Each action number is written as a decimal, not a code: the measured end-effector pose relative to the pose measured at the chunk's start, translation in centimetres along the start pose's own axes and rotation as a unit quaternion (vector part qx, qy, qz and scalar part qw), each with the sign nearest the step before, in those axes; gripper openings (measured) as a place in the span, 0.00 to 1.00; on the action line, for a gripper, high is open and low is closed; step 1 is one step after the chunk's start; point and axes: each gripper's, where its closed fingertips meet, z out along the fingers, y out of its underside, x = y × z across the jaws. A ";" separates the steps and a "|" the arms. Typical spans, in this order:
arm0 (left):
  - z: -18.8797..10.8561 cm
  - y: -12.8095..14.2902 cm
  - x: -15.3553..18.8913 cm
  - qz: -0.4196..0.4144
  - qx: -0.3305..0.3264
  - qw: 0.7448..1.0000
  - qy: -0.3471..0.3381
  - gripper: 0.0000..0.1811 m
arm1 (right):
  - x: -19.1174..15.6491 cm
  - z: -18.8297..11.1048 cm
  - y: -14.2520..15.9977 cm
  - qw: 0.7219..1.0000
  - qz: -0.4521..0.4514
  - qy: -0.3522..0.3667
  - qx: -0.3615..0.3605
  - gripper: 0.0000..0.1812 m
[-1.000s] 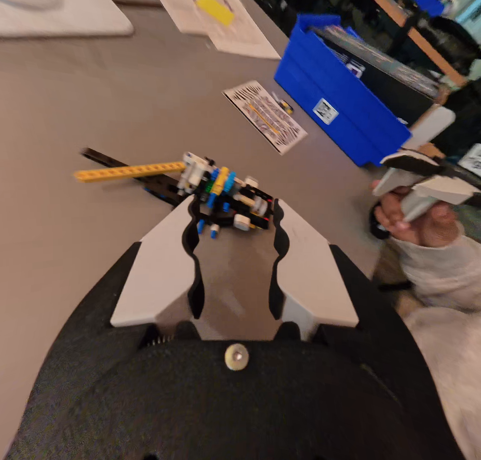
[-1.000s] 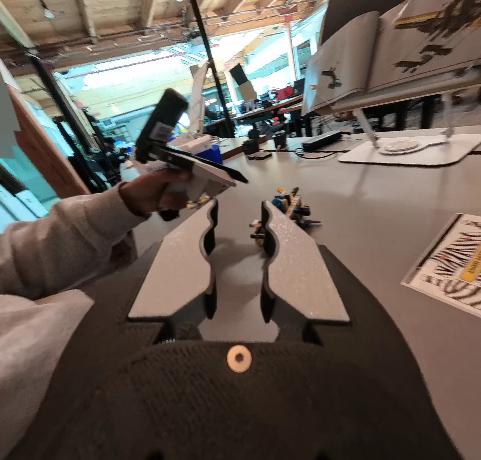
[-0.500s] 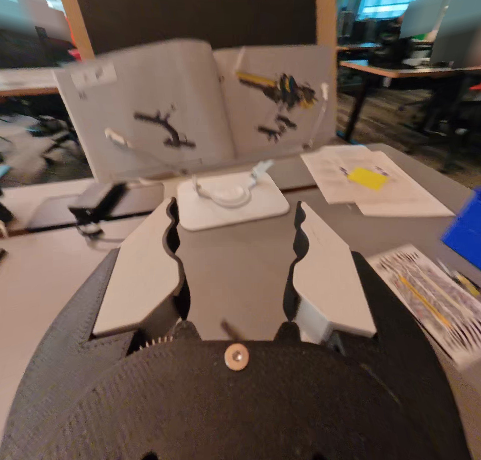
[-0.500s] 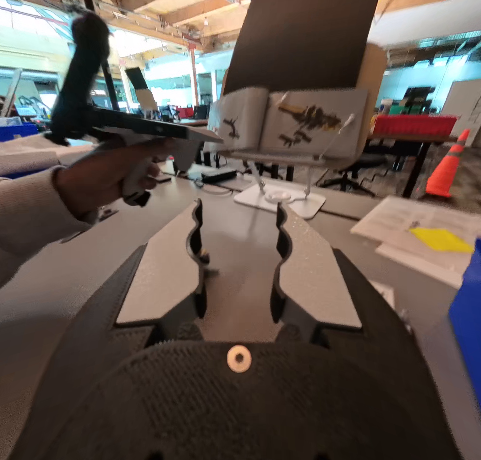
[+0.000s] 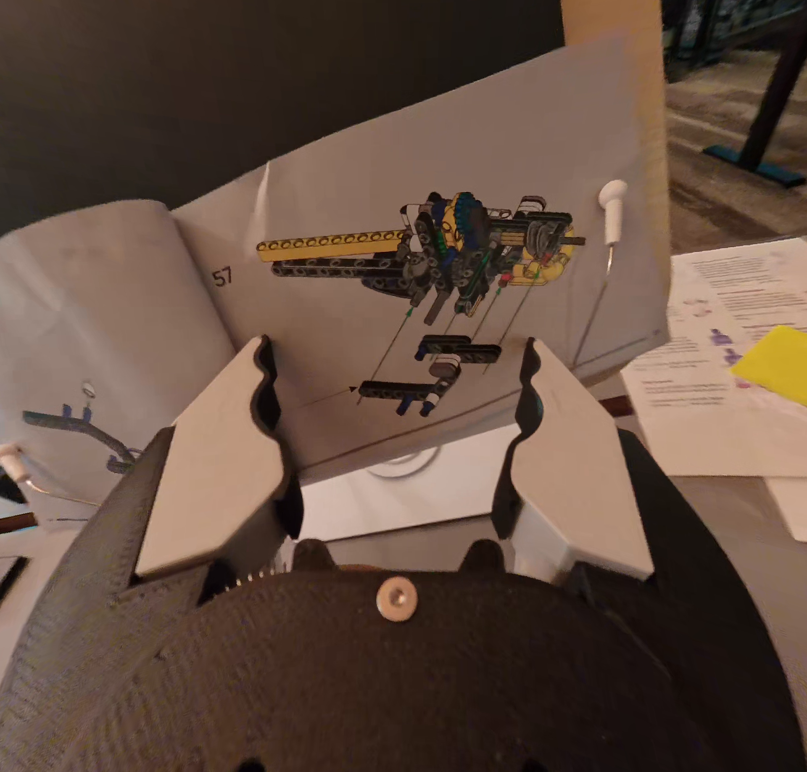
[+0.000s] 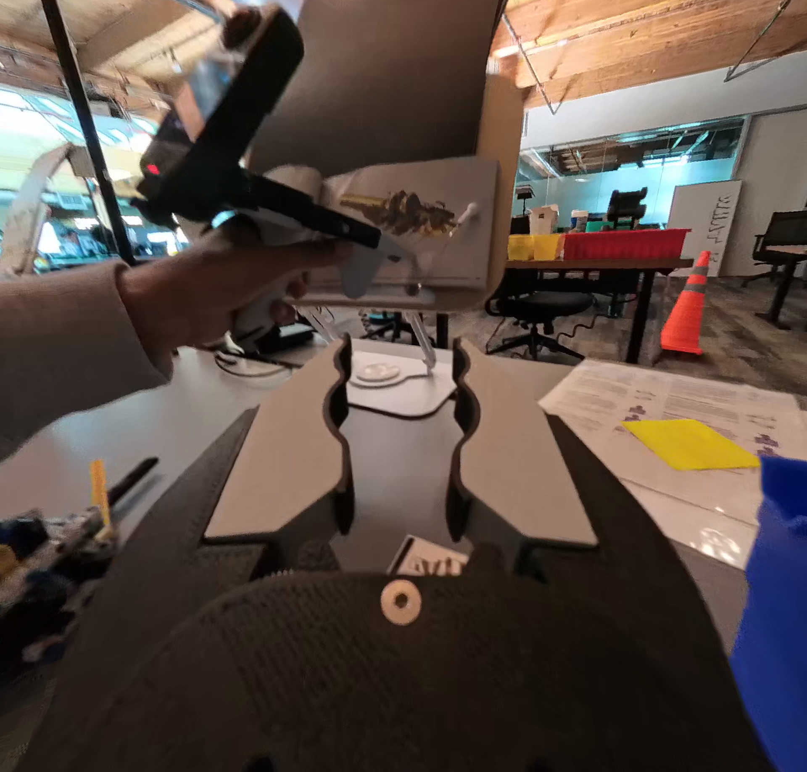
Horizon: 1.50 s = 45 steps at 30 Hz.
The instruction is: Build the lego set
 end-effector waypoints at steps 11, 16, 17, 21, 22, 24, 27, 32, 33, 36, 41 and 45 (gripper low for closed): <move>0.1 0.1 -0.5 0.022 0.006 1.000 -0.020 0.54 | -2.4 1.5 1.7 0.998 -0.032 -0.040 -0.048 0.24; -0.4 -0.3 -1.0 0.019 0.018 0.999 -0.020 0.35 | -2.1 1.6 1.8 0.998 -0.012 -0.044 -0.046 0.23; -0.5 -0.5 -1.0 0.019 0.020 1.000 -0.016 0.29 | -2.0 1.6 1.7 0.998 -0.011 -0.043 -0.045 0.23; -1.4 -1.8 -1.9 -0.006 0.052 0.999 -0.003 0.05 | -1.8 1.6 1.7 0.998 -0.004 -0.043 -0.044 0.23; -1.7 -2.0 -2.3 -0.023 0.060 0.998 0.007 0.02 | -1.8 1.6 1.7 0.998 -0.004 -0.044 -0.045 0.23; -2.3 -2.5 -3.3 -0.070 0.082 0.994 0.032 0.02 | -1.9 1.7 1.8 0.998 -0.004 -0.046 -0.047 0.23; -3.8 -3.1 -5.6 -0.138 0.121 0.981 0.069 0.03 | -2.1 1.8 2.1 0.997 -0.006 -0.050 -0.053 0.23; -5.2 -1.7 -9.5 -0.238 0.120 0.956 0.126 0.18 | -2.4 1.9 2.6 0.996 -0.010 -0.055 -0.062 0.23; -5.5 -1.2 -10.0 -0.252 0.116 0.951 0.138 0.20 | -2.5 1.9 2.7 0.996 -0.010 -0.056 -0.065 0.23; -6.0 0.8 -11.8 -0.275 0.105 0.945 0.145 0.23 | -2.7 2.0 3.0 0.996 -0.015 -0.059 -0.071 0.23; -6.5 3.3 -14.4 -0.322 0.111 0.928 0.150 0.24 | -3.4 2.0 3.2 0.995 -0.012 -0.069 -0.074 0.22; -6.3 4.0 -15.4 -0.360 0.120 0.908 0.181 0.24 | -3.4 2.2 3.4 0.994 -0.027 -0.056 -0.092 0.23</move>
